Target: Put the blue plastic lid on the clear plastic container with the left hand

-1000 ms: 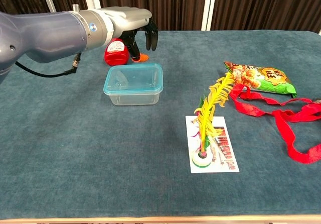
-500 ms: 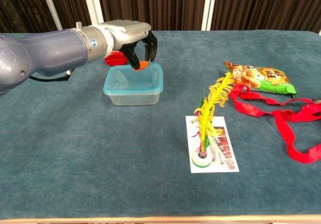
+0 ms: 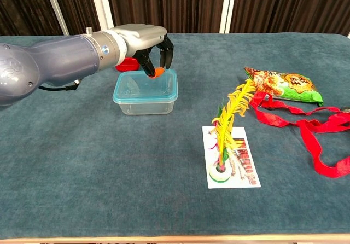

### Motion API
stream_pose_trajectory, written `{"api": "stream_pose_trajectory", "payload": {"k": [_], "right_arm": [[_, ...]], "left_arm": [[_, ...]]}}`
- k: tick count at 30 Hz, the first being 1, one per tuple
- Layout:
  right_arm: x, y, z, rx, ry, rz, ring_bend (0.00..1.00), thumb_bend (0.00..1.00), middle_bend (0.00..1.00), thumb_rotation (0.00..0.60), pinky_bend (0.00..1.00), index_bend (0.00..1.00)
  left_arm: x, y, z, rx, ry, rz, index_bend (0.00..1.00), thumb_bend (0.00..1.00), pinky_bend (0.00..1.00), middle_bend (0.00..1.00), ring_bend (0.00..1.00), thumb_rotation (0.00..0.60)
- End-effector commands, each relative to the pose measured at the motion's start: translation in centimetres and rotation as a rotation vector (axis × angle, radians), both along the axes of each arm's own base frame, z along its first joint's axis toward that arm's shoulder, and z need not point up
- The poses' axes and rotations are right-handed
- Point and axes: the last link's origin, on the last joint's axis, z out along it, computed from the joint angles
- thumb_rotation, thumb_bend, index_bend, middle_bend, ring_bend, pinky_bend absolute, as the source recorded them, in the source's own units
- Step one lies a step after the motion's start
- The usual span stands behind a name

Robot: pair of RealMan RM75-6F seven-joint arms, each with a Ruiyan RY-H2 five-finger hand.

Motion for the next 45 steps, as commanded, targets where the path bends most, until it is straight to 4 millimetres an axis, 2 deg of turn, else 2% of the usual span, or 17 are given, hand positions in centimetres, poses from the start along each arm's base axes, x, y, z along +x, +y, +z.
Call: {"api": "stream_pose_trajectory", "payload": {"k": [1, 20, 45], "right_arm": [[0.0, 0.0, 0.0, 0.0, 0.0, -0.001, 0.03, 0.27, 0.0, 0.6, 0.0, 0.14], [0.0, 0.0, 0.0, 0.001, -0.002, -0.008, 0.03, 0.27, 0.0, 0.6, 0.0, 0.14], [-0.1, 0.0, 0.0, -0.002, -0.005, -0.014, 0.03, 0.27, 0.0, 0.6, 0.0, 0.14]], "left_arm": [[0.0, 0.1, -0.2, -0.002, -0.001, 0.004, 0.48, 0.46, 0.13, 0.43, 0.1, 0.6], [0.5, 0.4, -1.7, -0.001, -0.035, -0.003, 0.49, 0.46, 0.13, 0.43, 0.1, 0.6], [0.0, 0.4, -2.4, 0.019, -0.009, -0.023, 0.49, 0.46, 0.13, 0.44, 0.1, 0.6]]}}
